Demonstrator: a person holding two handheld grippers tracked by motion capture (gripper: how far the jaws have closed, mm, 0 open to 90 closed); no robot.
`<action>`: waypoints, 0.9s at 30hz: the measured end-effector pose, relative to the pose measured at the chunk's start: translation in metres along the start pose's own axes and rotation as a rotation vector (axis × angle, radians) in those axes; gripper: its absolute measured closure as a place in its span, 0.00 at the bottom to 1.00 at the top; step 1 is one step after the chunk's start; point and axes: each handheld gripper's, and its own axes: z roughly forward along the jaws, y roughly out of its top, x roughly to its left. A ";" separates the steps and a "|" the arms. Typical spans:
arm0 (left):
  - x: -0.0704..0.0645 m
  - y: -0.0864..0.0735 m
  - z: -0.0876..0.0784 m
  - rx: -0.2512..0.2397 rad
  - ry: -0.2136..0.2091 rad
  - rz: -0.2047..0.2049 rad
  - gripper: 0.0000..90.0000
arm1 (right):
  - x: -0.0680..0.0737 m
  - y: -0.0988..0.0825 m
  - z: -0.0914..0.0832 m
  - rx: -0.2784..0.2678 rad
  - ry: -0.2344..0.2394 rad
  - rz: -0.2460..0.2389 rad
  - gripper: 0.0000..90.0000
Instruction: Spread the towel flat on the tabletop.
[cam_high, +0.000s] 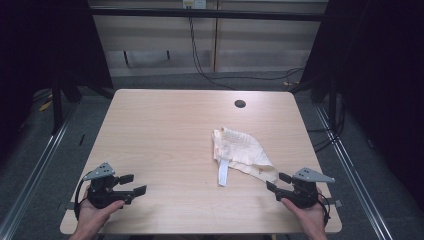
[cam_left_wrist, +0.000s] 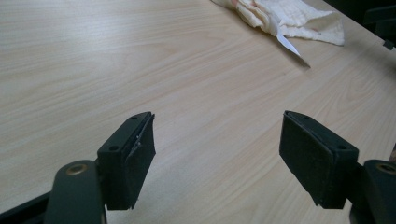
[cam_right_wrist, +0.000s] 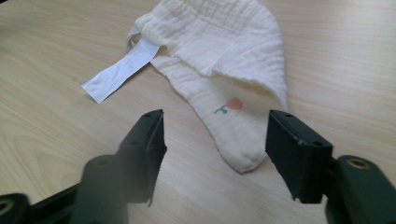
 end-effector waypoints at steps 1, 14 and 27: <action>0.000 0.000 0.000 -0.004 0.005 0.005 0.29 | -0.002 0.000 0.001 0.008 0.015 0.008 0.40; -0.005 -0.003 -0.003 0.003 -0.026 0.006 0.30 | 0.006 0.003 0.010 0.072 0.106 -0.038 0.46; -0.003 -0.002 -0.005 -0.015 -0.047 -0.007 0.29 | 0.008 0.028 0.012 0.030 0.118 -0.043 0.45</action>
